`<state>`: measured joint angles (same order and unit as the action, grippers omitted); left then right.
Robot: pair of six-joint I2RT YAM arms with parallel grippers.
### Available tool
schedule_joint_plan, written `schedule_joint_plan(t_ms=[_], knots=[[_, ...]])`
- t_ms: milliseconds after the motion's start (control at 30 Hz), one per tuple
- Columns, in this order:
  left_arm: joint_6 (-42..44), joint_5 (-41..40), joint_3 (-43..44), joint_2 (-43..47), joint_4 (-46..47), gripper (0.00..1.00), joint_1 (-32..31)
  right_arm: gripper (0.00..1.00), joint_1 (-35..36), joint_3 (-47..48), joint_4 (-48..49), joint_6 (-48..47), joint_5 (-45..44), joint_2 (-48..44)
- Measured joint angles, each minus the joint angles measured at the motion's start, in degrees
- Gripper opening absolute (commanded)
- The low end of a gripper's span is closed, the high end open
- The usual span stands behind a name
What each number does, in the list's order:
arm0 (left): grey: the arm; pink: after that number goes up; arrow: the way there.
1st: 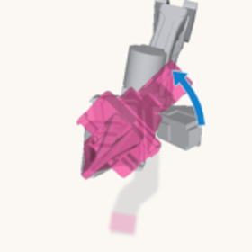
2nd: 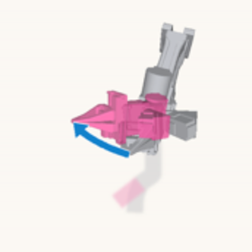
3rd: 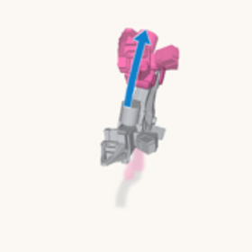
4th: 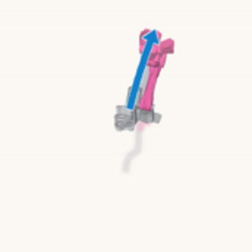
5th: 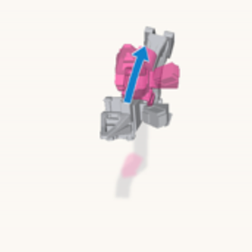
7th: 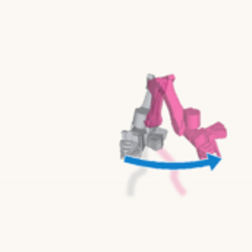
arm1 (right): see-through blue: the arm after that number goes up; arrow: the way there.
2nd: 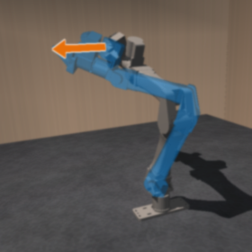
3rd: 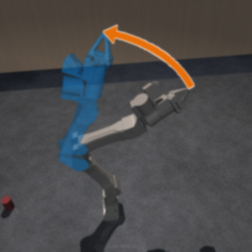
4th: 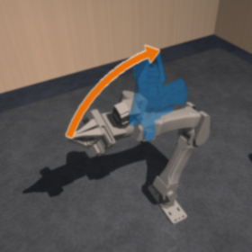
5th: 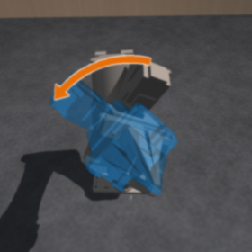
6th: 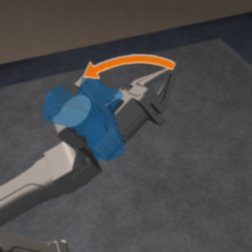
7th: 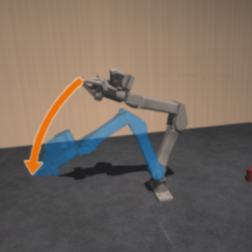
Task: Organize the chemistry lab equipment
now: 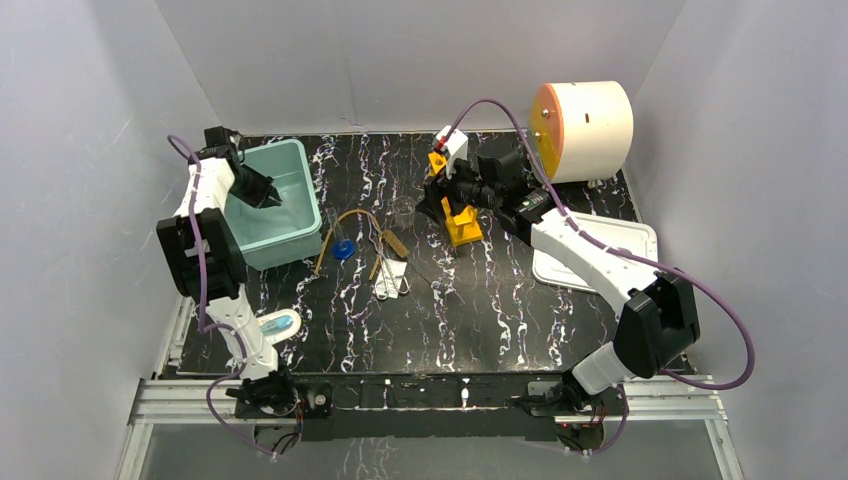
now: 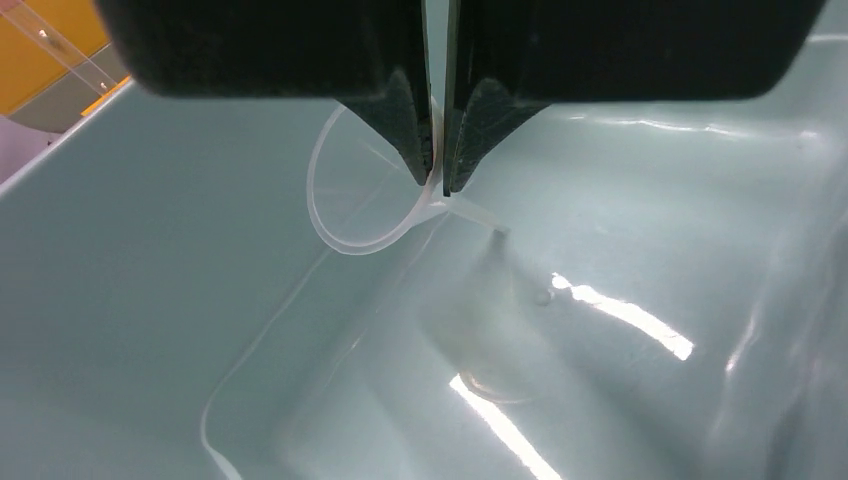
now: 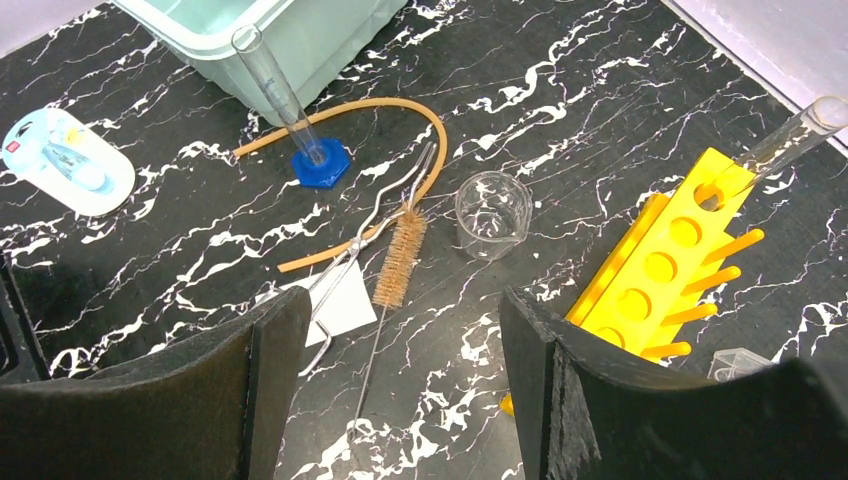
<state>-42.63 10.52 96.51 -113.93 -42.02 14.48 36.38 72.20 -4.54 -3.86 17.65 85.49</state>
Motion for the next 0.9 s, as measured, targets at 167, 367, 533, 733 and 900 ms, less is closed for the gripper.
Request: schedule_joint_plan(t_ms=[167,367,533,733,900], knots=[[-1.4,-0.5,1.9,-2.7,2.7,0.15,-0.8,0.78,0.0,1.2,-0.3,0.1,-0.4,0.6],[-1.4,-1.7,4.1,-7.3,5.9,0.30,-1.2,0.78,0.0,4.9,-1.0,0.7,-1.8,3.5],[-0.7,-0.9,6.3,-8.0,5.6,0.51,-1.2,0.77,0.0,7.0,-2.8,1.6,-2.4,5.3],[1.4,-0.9,7.9,-7.3,5.1,0.58,-1.2,0.78,0.2,12.5,-4.8,3.7,-1.0,10.4],[4.0,-1.2,7.1,-2.1,3.8,0.65,-1.8,0.79,2.7,12.6,-4.4,3.9,0.0,12.5]])
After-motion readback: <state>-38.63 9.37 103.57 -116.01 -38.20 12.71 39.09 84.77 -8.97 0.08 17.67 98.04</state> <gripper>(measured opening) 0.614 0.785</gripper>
